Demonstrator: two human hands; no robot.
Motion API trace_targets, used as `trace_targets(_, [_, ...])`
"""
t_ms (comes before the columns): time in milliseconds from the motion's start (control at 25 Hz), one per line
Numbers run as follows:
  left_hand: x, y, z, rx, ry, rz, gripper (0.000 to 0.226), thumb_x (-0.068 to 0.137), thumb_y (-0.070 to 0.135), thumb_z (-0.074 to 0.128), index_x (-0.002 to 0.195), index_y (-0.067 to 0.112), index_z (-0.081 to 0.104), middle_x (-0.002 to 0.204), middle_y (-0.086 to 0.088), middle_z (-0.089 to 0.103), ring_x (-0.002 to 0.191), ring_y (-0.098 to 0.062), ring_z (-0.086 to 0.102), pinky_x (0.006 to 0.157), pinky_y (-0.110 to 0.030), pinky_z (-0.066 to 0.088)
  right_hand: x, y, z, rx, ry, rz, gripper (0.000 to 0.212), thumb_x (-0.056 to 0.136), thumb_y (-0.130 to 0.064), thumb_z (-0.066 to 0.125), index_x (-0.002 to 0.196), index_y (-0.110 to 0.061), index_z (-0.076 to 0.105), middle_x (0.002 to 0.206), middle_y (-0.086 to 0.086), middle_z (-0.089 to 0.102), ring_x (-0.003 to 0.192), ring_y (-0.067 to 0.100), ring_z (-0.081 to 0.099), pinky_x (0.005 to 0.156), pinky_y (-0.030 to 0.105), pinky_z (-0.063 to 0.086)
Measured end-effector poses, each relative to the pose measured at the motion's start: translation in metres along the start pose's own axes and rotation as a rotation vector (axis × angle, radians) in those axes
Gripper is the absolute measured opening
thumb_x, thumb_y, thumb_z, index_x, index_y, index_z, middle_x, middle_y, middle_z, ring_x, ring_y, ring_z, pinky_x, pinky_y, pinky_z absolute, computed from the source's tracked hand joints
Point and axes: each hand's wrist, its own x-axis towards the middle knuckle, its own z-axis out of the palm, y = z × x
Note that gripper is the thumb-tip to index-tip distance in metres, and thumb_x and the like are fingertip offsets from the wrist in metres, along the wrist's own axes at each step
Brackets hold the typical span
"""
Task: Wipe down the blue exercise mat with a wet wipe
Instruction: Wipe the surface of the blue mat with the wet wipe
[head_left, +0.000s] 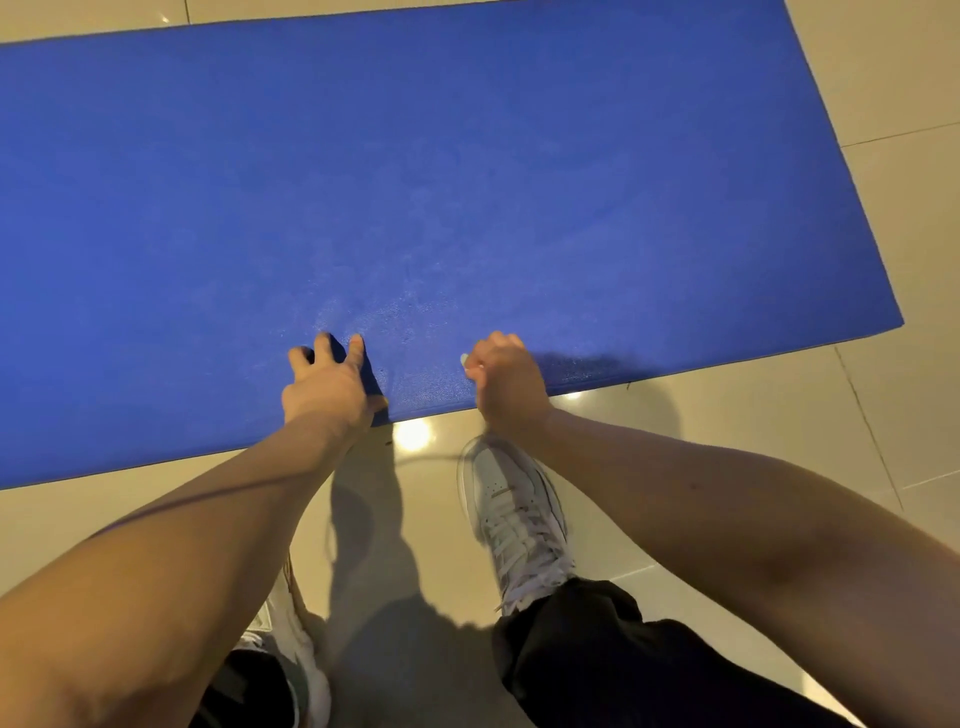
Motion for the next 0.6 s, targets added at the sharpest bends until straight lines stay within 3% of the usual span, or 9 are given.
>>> trace_targets(160, [0.000,0.000,0.002,0.021,0.009,-0.016,0.087,0.091,0.056,0.063,0.158,0.036,0.010,0.155,-0.001,0.013,0.136,-0.031,0.019,0.057,-0.034,0.039,0.013,-0.039,0.030,0.013,-0.214,-0.287,0.014,0.089,0.005,0.059,0.090,-0.008,0.067,0.096,0.009,0.055,0.093,0.028,0.048,0.081,0.040,0.045])
trace_targets(400, [0.001,0.000,0.001,0.008,-0.003,-0.013,0.090,0.092,0.057,0.062,0.160,0.035,0.008,0.159,-0.002,0.009,0.141,-0.033,0.016,0.064,-0.036,0.046,0.011,0.015,0.020,0.051,-0.134,-0.361,0.030,0.075,0.018,0.061,0.074,-0.011,0.055,0.083,0.007,0.049,0.074,0.019,0.038,0.057,0.045,0.046])
trace_targets(520, [0.002,0.003,0.001,-0.012,-0.008,-0.011,0.089,0.093,0.055,0.063,0.160,0.033,0.007,0.159,-0.003,0.008,0.142,-0.034,0.015,0.067,-0.036,0.047,0.025,0.046,-0.022,-0.095,-0.229,-0.292,0.025,0.076,0.013,0.055,0.075,-0.011,0.050,0.086,0.008,0.046,0.079,0.031,0.047,0.061,0.043,0.042])
trace_targets(600, [0.003,0.003,0.001,-0.018,-0.010,-0.023,0.089,0.093,0.053,0.063,0.160,0.033,0.007,0.160,-0.004,0.006,0.143,-0.035,0.013,0.068,-0.036,0.047,0.033,0.060,-0.040,-0.209,-0.322,-0.247,0.029,0.076,0.012,0.049,0.078,-0.017,0.046,0.090,0.004,0.041,0.085,0.029,0.043,0.064,0.036,0.031])
